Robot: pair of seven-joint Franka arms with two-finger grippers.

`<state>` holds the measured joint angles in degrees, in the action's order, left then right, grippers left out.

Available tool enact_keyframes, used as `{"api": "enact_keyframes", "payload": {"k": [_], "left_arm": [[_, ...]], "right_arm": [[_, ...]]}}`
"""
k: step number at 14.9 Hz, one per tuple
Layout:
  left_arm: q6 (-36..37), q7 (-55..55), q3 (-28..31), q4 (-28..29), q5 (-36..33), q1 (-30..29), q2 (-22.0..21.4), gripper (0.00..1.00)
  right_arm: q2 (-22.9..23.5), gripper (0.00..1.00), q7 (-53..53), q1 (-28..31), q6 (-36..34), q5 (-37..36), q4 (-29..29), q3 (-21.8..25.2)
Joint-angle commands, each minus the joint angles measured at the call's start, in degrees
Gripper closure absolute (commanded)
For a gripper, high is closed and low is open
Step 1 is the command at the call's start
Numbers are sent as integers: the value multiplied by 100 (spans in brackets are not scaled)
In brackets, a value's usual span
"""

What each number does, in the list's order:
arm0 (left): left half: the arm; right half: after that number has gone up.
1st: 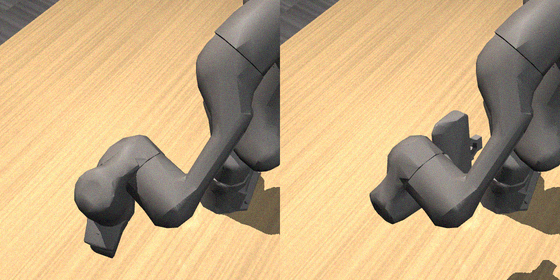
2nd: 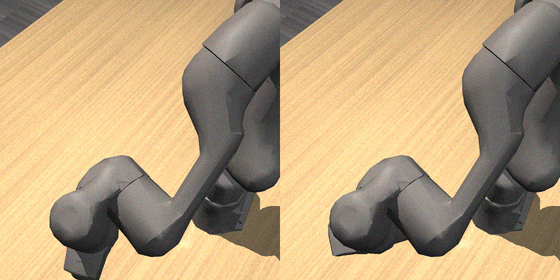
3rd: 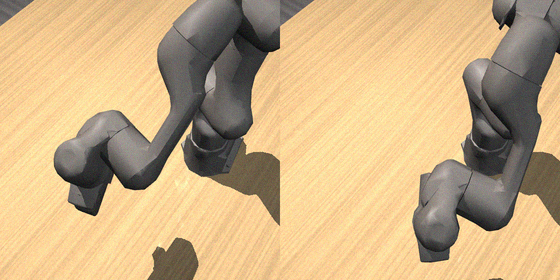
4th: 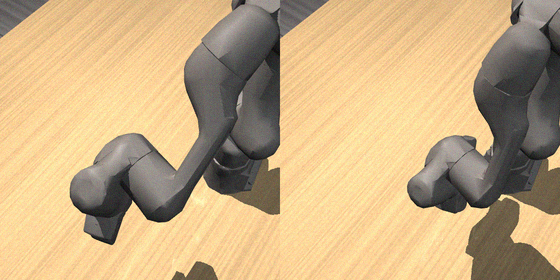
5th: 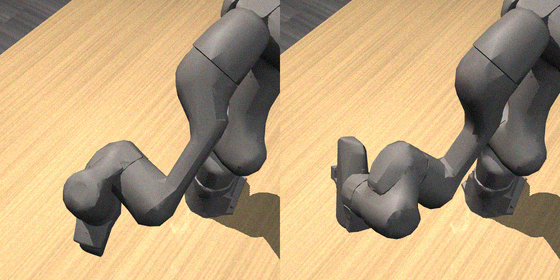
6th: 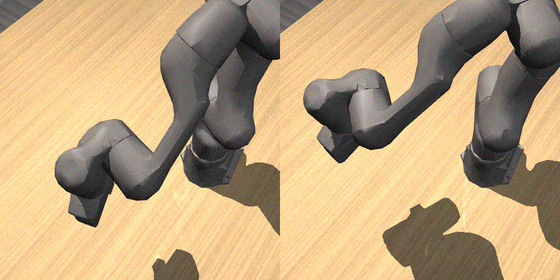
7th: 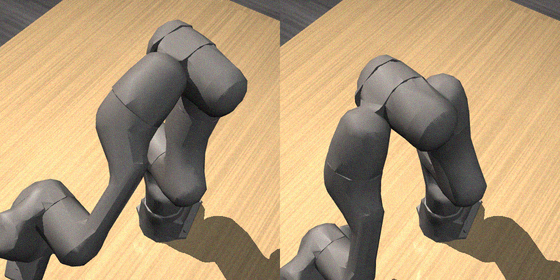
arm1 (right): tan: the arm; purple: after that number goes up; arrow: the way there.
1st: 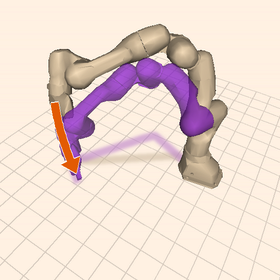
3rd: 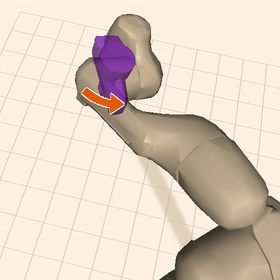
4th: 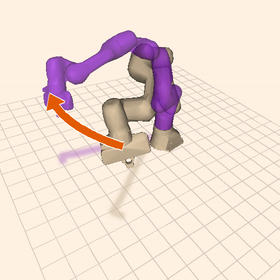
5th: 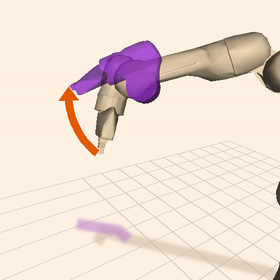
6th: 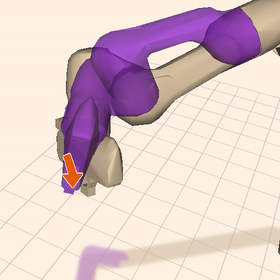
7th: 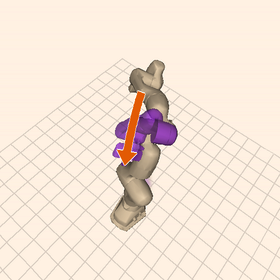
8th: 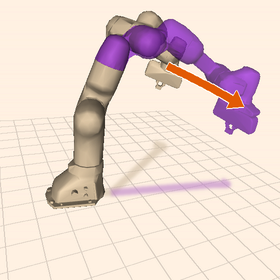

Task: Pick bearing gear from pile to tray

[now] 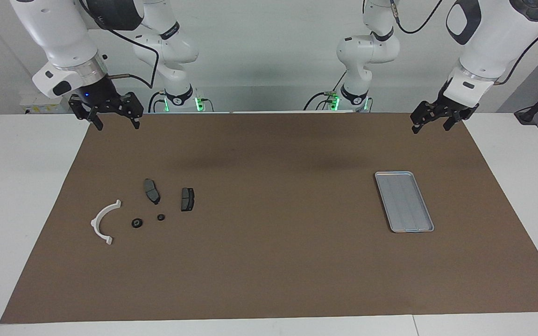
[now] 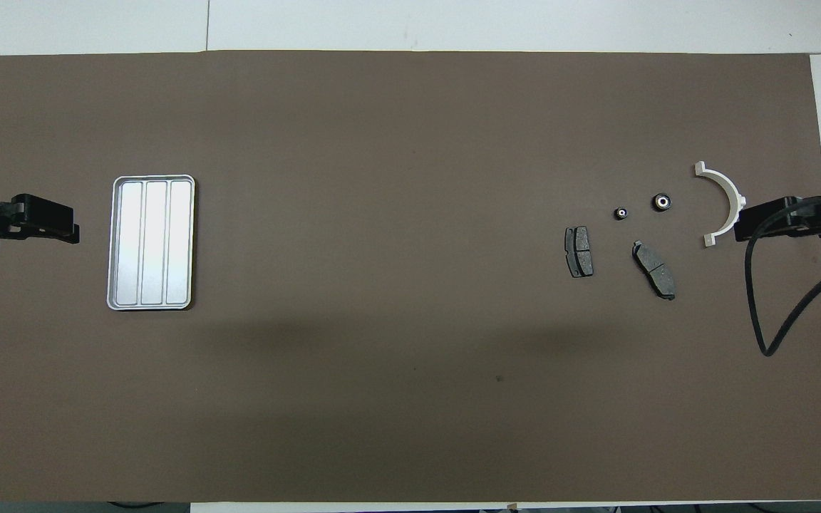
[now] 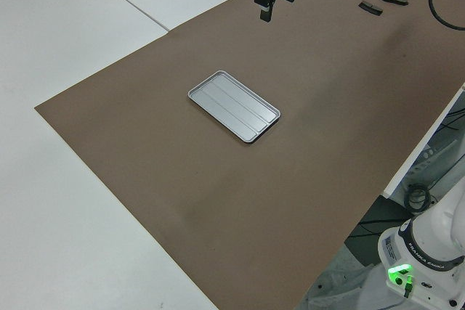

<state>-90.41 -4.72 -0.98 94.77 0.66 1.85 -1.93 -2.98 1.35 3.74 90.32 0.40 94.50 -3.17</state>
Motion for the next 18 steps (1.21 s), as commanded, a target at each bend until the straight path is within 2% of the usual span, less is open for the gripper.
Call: {"api": "enact_keyframes", "payload": {"k": [1, 8, 10, 15, 18], "left_arm": [[-3, 15, -7, 42, -66, -18, -62, 0], [-3, 15, -7, 42, -66, -18, -62, 0], [-3, 15, -7, 42, -66, -18, -62, 0], [-3, 15, -7, 42, -66, -18, -62, 0], [-3, 15, -7, 42, -66, -18, -62, 0]], "right_arm": [[-115, 0, -38, 154, -40, 109, 104, -79], [-168, 0, -65, 84, 56, 100, 244, -26], [-63, 0, 5, 127, 537, 100, 314, -26], [622, 0, 374, 504, 1364, 65, 341, -17], [1070, 0, 374, 540, 1743, -22, 323, -17]]}}
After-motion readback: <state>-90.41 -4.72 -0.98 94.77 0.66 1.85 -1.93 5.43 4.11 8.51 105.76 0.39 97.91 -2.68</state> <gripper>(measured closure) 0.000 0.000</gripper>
